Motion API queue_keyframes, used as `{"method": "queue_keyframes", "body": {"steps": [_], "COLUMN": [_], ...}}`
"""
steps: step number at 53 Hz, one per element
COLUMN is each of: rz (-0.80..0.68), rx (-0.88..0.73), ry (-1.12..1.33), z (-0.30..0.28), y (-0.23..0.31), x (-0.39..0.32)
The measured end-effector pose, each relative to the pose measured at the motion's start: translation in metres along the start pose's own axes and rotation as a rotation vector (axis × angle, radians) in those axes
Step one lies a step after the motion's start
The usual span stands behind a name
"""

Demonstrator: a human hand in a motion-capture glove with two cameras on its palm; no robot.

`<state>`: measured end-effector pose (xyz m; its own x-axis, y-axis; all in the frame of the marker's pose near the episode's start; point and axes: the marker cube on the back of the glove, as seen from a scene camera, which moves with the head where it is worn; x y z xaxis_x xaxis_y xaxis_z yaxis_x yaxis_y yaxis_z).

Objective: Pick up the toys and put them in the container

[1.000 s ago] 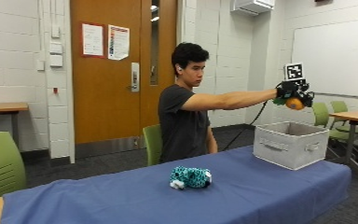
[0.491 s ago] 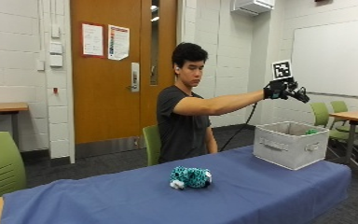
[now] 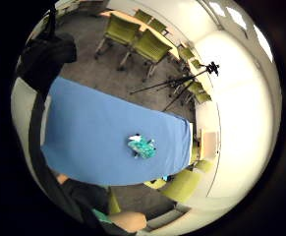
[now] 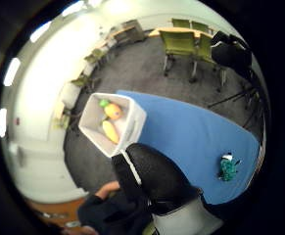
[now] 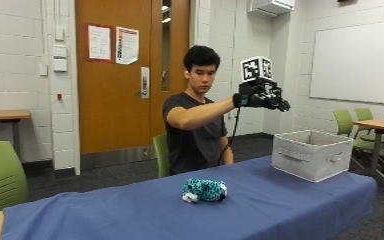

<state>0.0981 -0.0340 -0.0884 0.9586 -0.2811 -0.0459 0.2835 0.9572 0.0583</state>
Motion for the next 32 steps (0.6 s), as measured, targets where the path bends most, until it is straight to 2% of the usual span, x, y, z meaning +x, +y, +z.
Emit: {"method": "queue_keyframes", "body": {"steps": [3,5,17,32], "rz": [0.166,0.212,0.319,0.430], "rx": [-0.005,-0.008,-0.043,-0.107], "ry": [0.100,0.127,0.124,0.125], "z": [0.003,0.006,0.043,0.144], "y": [0.010,0.020,0.077,0.127], "x": [0.025,0.046,0.140,0.208]}}
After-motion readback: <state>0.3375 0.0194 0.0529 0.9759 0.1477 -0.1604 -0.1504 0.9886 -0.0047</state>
